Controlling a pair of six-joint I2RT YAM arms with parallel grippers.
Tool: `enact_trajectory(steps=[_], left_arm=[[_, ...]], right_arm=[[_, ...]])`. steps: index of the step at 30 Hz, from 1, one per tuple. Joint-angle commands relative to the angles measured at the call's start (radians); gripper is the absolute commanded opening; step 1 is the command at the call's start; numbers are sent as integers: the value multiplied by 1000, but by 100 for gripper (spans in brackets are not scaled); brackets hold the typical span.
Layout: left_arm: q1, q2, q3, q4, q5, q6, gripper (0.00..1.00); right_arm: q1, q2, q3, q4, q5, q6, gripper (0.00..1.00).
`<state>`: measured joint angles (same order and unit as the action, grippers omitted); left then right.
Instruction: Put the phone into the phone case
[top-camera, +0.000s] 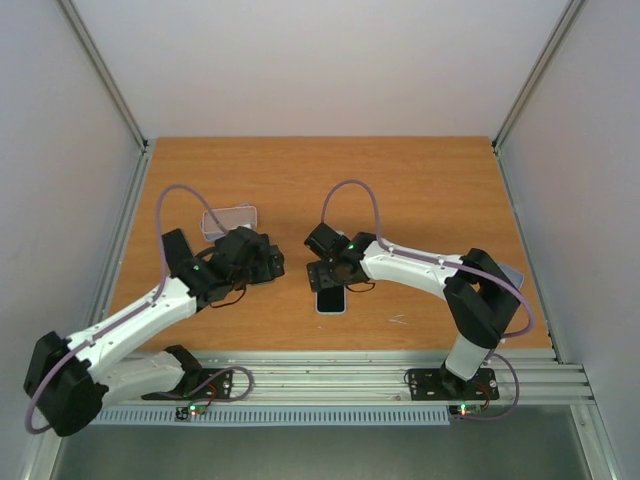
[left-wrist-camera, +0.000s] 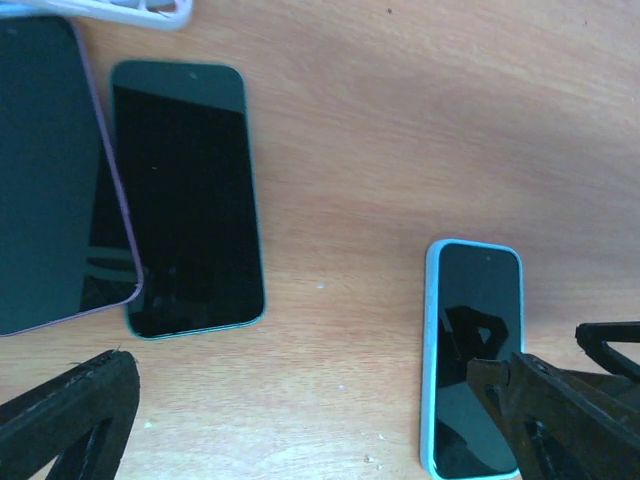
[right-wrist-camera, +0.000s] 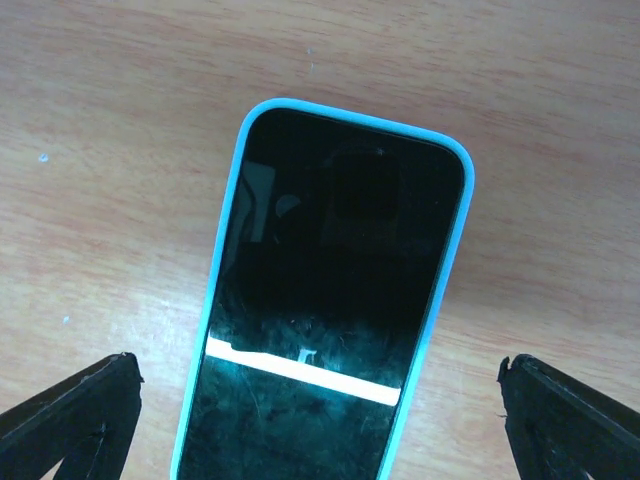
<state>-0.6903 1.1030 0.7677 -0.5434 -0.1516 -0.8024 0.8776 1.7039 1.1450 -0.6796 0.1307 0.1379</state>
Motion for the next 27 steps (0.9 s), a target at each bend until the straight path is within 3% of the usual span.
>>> enact_trajectory(steps=[1, 19, 27], left_arm=[[4, -80, -38, -57, -113, 30, 99], [4, -114, -70, -66, -151, 31, 99], [5, -105, -67, -66, -152, 28, 99]], right_arm=[[18, 55, -2, 43, 57, 91, 99], [37, 225, 43, 20, 103, 149, 98], [31, 182, 2, 3, 169, 130, 79]])
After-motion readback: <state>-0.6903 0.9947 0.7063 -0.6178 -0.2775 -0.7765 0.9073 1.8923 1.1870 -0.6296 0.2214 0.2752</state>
